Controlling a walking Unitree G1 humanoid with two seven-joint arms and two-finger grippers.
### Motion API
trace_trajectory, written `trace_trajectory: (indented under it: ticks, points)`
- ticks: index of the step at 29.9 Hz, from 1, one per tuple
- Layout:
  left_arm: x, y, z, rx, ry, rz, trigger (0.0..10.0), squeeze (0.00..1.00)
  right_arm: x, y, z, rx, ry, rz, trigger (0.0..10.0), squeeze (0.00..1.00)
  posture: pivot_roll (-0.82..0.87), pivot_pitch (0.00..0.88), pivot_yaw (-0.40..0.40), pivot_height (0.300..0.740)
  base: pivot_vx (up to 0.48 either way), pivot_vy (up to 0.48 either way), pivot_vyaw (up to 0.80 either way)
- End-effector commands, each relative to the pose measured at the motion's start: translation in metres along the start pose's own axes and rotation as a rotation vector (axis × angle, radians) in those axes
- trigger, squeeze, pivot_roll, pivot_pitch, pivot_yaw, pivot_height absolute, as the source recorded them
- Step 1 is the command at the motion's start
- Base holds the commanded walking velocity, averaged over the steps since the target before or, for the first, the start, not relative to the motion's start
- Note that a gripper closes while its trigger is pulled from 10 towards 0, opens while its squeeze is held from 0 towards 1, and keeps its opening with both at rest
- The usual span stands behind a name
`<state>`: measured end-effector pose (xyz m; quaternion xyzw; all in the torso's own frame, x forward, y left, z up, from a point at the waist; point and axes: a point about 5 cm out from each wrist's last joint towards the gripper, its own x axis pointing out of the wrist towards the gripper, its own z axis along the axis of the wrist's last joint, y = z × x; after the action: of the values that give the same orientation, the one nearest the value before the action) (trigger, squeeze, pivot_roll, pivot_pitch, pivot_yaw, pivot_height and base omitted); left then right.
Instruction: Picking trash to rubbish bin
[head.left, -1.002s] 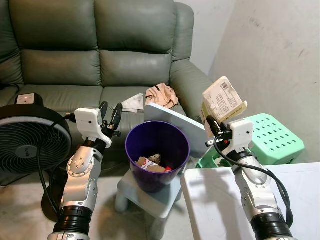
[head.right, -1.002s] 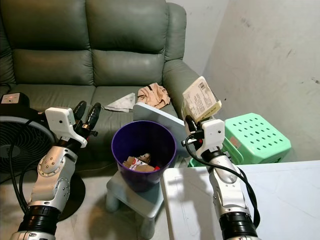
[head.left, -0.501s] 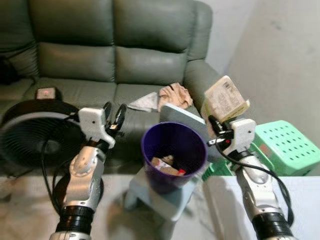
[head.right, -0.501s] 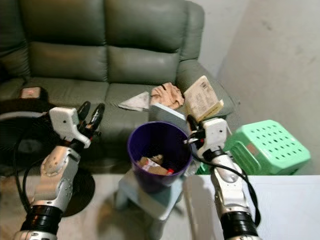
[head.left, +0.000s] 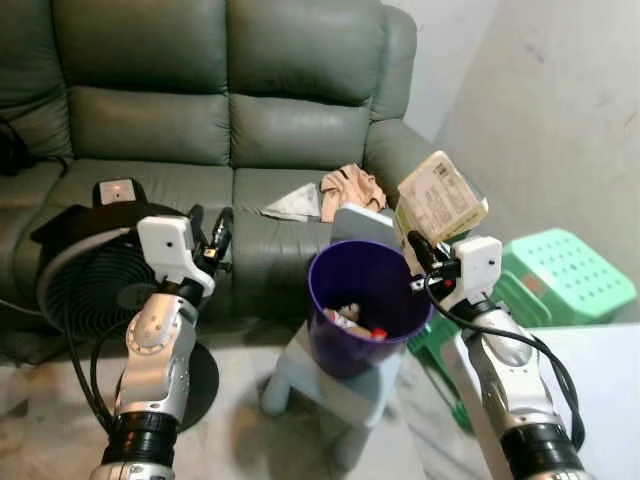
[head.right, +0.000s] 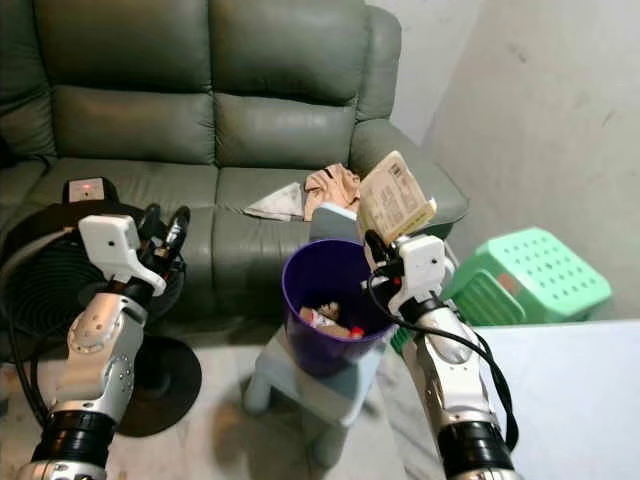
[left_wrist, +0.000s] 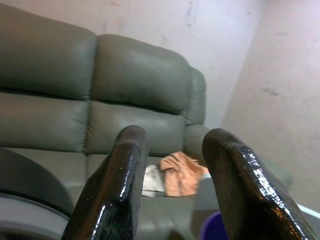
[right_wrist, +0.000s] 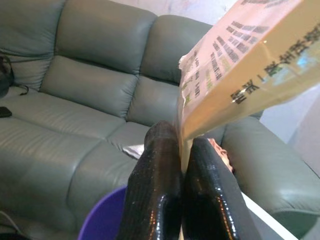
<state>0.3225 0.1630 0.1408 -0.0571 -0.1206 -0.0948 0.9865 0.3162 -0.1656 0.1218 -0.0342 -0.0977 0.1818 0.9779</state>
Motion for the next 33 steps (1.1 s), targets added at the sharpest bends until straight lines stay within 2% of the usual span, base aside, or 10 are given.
trace_trajectory:
  ticks: [1,12,18,30,33]
  points:
    - [0.002,-0.007,0.0,0.006,0.009,-0.027,10.0,0.0,-0.003,-0.008,0.002,-0.005,0.001,-0.016,10.0,0.0,0.04,0.06,-0.142,0.74,0.0,0.0,0.0]
    - [-0.004,-0.011,-0.005,0.014,0.033,-0.06,10.0,0.0,-0.007,-0.01,-0.001,-0.019,0.029,-0.02,10.0,0.0,0.04,0.091,-0.141,0.74,0.0,0.0,0.0]
    - [-0.005,-0.013,-0.006,0.014,0.045,-0.065,10.0,0.0,-0.006,-0.011,-0.002,0.006,0.043,-0.031,10.0,0.0,0.04,0.096,-0.136,0.74,0.0,0.0,0.0]
    - [-0.003,-0.016,-0.006,0.011,0.049,-0.08,10.0,0.0,-0.007,-0.01,-0.003,0.009,0.055,-0.028,10.0,0.0,0.03,0.095,-0.131,0.74,0.0,0.0,-0.76]
    - [-0.004,-0.018,-0.007,0.013,0.057,-0.102,10.0,0.0,-0.007,-0.011,-0.002,-0.004,0.05,-0.028,10.0,0.0,0.03,0.097,-0.134,0.74,0.0,0.0,0.0]
